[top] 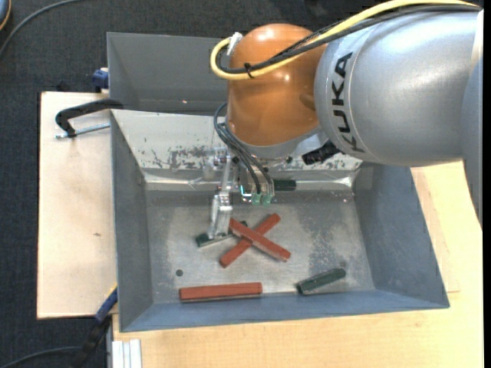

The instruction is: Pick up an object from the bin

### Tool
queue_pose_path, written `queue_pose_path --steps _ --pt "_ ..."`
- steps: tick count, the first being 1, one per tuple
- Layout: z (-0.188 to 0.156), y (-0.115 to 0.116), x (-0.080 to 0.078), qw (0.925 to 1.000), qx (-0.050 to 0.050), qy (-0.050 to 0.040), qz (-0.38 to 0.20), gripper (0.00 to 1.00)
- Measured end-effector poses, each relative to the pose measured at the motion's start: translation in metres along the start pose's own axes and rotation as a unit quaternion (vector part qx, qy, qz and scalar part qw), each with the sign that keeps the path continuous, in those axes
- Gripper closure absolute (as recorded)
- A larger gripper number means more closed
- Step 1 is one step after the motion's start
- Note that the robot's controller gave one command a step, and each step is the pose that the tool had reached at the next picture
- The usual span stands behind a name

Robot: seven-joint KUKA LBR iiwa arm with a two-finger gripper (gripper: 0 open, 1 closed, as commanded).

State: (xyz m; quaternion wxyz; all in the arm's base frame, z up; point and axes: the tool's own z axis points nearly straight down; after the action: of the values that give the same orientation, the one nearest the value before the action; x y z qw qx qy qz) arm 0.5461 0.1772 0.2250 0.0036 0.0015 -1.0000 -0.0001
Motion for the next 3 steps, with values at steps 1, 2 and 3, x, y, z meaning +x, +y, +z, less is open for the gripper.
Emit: queue_pose_path --steps 1,2,3 --pt "0.153 -0.088 0.009 0.9955 -0.002 -0.0104 -0.094 0.0" --pt "0.123 -0.106 0.015 0.9979 0.0 -0.0076 -0.065 0.0" --pt "0.117 -0.133 0.021 0.9997 0.0 -0.0042 0.024 0.0"
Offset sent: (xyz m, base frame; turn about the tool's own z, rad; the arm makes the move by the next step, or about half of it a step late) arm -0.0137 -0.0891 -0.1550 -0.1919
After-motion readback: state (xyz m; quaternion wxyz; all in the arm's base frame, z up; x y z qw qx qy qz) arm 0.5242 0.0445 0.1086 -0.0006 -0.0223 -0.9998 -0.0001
